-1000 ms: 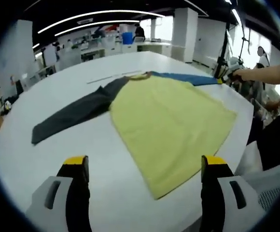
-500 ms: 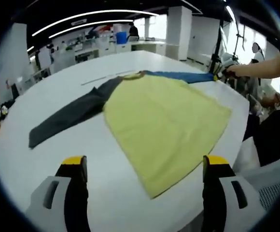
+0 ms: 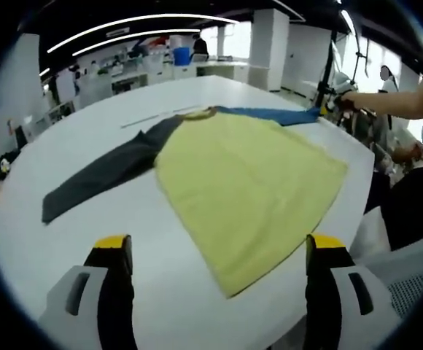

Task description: Fold the garment on the visible template until the final outline fits inside the template.

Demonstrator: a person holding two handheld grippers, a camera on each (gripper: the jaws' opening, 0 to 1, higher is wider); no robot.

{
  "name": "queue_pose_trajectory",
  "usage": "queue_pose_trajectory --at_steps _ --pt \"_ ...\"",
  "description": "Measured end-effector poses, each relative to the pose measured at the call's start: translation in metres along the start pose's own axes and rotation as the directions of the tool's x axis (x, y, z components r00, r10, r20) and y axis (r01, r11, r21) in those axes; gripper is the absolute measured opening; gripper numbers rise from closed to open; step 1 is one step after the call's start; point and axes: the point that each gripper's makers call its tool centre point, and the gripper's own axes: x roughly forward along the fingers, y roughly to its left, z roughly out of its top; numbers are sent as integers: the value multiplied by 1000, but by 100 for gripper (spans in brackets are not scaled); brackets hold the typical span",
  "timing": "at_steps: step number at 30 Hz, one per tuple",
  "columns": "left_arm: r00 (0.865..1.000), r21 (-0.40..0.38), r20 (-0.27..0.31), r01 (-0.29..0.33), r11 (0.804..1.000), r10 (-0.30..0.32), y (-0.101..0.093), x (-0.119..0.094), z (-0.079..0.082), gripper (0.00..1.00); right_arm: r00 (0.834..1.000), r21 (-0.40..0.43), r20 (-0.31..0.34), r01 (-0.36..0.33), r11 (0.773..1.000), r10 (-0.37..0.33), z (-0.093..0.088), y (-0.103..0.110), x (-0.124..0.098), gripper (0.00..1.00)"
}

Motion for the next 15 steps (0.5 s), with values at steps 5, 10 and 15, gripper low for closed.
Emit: queue_pose_trajectory --at_steps 5,10,15 --pt "1000 6 3 4 1000 -4 -2 0 1 95 999 -5 20 -26 1000 26 7 12 -8 0" --pt "1000 8 1 5 1000 -5 -6 -1 1 94 997 -10 43 -57 998 57 16 28 -17 0" --pt "1000 9 -8 9 1000 -9 -10 -1 -1 94 993 -37 73 -87 996 90 27 43 -25 0"
